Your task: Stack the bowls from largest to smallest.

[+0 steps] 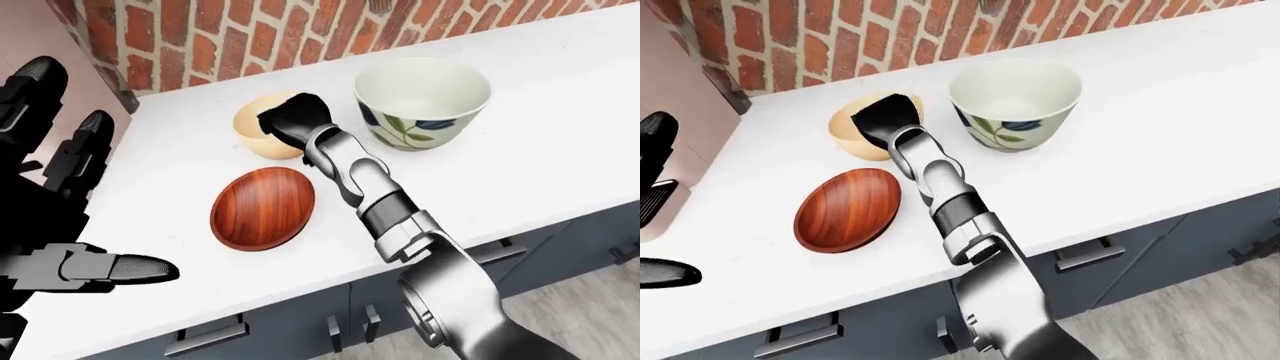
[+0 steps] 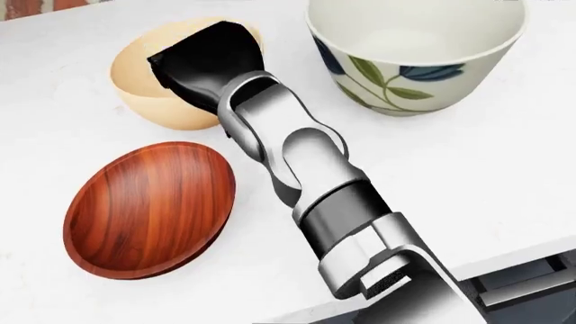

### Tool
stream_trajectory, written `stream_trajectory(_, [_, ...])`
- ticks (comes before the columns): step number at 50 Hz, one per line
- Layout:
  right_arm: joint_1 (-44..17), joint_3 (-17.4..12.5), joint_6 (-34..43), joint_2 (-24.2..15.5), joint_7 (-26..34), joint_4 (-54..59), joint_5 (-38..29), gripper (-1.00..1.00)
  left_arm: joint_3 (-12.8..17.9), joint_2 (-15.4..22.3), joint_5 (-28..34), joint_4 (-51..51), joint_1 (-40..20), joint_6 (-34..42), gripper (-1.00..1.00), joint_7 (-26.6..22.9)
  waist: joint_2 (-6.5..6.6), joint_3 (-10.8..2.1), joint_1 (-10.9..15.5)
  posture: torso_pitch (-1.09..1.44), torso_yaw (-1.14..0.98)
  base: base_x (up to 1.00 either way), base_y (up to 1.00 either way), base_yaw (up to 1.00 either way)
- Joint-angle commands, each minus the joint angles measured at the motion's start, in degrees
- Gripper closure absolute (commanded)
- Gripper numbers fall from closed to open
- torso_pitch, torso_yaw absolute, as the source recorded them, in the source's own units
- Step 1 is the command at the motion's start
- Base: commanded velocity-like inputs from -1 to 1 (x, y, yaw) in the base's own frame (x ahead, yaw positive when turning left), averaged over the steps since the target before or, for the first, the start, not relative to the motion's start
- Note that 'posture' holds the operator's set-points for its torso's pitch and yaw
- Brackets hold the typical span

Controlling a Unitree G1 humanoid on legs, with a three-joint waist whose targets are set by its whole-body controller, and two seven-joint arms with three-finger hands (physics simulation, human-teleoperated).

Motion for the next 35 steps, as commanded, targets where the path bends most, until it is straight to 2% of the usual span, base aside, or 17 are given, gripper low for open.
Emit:
stream_trajectory(1, [-2.2,-0.4,0.3,-0.1,-2.3,-1.1,0.3,-0.01,1.1,0.7,1.3,-0.3,-0.6,-1.5,-1.0,-0.5,0.4,-1.24,0.0,0.0,0.0,0.0,0.0,0.0])
stream_trajectory(3, [-2.3,-0.3,0.5,0.1,-2.9,-0.3,0.4,0.11,1.3,0.3,1.5,-0.6,-0.3,-1.3,-1.0,-0.9,0.39,-1.29,0.1,0.0,0.0,0.0,0.0,0.0])
stream_trajectory(4, [-2.2,-0.3,0.7,0.1,-2.8,-0.5,0.4,0.27,1.6,0.1,1.6,-0.5,-0.2,-1.3,-1.0,-1.2,0.39,-1.31,0.1,0.0,0.0,0.0,0.0,0.0])
stream_trajectory(5, [-2.2,-0.2,0.7,0.1,-3.1,-0.2,0.4,0.34,1.8,0.0,1.8,-0.6,0.0,-1.3,-1.0,-1.5,0.38,-1.31,0.1,0.0,0.0,0.0,0.0,0.0])
stream_trajectory(10, [-2.7,-0.3,1.2,-0.1,-4.3,0.9,0.6,0.56,2.2,-0.3,1.9,-0.7,0.1,-1.2,-1.0,-1.8,0.38,-1.32,0.1,0.0,0.0,0.0,0.0,0.0])
stream_trajectory(12, [-2.8,-0.4,1.5,0.0,-5.0,0.8,0.7,0.76,2.4,-0.5,1.9,-1.0,0.4,-1.2,-1.0,-2.1,0.37,-1.29,0.2,0.0,0.0,0.0,0.0,0.0])
stream_trajectory(14, [-2.8,-0.5,2.1,0.2,-5.4,0.6,1.1,0.76,2.7,-0.4,1.5,-1.1,0.5,-1.2,-1.0,-2.1,0.36,-1.3,0.2,0.0,0.0,0.0,0.0,0.0])
stream_trajectory(17, [-3.5,-0.7,2.8,-0.1,-6.4,1.1,1.5,0.98,2.0,-1.1,3.2,-1.1,0.7,-1.4,-1.0,-3.3,0.3,-1.29,0.3,0.0,0.0,0.0,0.0,0.0])
stream_trajectory(25, [-5.7,-1.8,2.8,-1.8,-0.2,-8.6,3.5,1.0,3.2,0.9,-0.5,-1.0,-0.2,-1.0,-1.0,-0.8,0.09,-1.1,0.2,0.0,0.0,0.0,0.0,0.0])
stream_trajectory(29, [-6.7,-2.5,2.9,-2.5,3.5,-13.6,4.8,1.0,2.5,1.9,-1.9,-0.9,-0.7,-1.3,-1.0,0.9,-0.02,-0.85,0.2,0.0,0.0,0.0,0.0,0.0])
stream_trajectory(35, [-9.7,-3.9,4.1,-3.9,12.9,-24.1,7.3,1.0,3.3,4.3,-5.2,-0.3,-0.8,-1.9,-1.0,3.4,-0.13,-0.64,0.1,0.0,0.0,0.0,0.0,0.0])
